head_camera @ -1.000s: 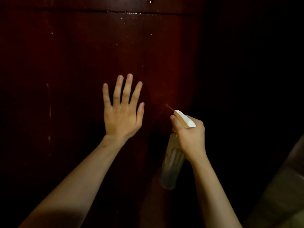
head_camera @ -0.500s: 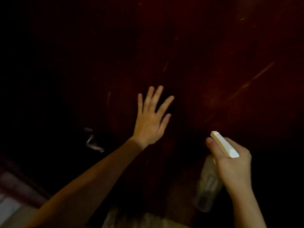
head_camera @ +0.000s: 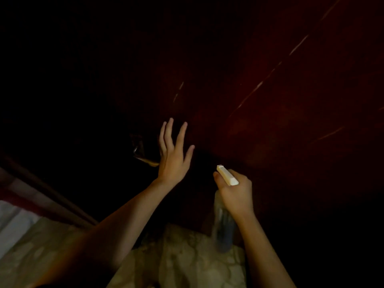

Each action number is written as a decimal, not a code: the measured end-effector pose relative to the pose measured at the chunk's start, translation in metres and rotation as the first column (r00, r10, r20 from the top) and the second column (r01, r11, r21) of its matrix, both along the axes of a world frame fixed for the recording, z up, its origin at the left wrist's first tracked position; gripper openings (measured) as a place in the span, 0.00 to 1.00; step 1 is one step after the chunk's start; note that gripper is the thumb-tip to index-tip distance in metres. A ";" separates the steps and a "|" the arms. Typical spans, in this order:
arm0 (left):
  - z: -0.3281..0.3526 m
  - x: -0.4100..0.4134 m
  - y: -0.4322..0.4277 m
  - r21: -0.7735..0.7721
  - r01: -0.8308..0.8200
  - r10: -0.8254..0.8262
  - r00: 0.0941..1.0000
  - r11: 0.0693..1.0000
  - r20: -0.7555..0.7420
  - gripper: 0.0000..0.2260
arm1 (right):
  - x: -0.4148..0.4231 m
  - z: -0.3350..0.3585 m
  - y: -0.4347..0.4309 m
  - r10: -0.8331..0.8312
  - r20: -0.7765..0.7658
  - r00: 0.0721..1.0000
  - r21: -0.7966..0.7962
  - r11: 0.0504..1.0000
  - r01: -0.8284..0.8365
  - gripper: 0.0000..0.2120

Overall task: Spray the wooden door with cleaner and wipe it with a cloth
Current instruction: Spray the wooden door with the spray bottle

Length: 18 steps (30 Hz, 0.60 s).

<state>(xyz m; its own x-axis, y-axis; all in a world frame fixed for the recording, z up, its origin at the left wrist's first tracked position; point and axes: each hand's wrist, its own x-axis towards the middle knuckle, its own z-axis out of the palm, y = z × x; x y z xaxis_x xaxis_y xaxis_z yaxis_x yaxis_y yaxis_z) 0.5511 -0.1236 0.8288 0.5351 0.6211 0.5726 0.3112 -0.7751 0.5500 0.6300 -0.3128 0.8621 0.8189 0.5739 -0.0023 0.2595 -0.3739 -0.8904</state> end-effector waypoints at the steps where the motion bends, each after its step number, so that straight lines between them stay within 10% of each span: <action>1: -0.004 0.000 -0.001 -0.012 0.014 -0.014 1.000 1.000 0.008 0.30 | -0.002 -0.005 0.001 -0.009 0.005 1.000 -0.026 1.000 0.009 0.10; 18: -0.054 0.027 -0.062 0.221 0.182 -0.162 0.981 0.958 -0.106 0.26 | -0.009 -0.028 -0.069 -0.387 -0.019 0.922 0.033 0.921 0.387 0.05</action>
<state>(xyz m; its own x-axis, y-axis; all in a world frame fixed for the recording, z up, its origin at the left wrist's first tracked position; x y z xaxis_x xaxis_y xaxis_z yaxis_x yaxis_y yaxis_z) 0.5779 -0.1851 0.7746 0.6758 0.3736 0.6353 0.2007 -0.9227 0.3292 0.6212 -0.3819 0.8343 0.9772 0.2123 0.0015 0.0907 -0.4114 -0.9069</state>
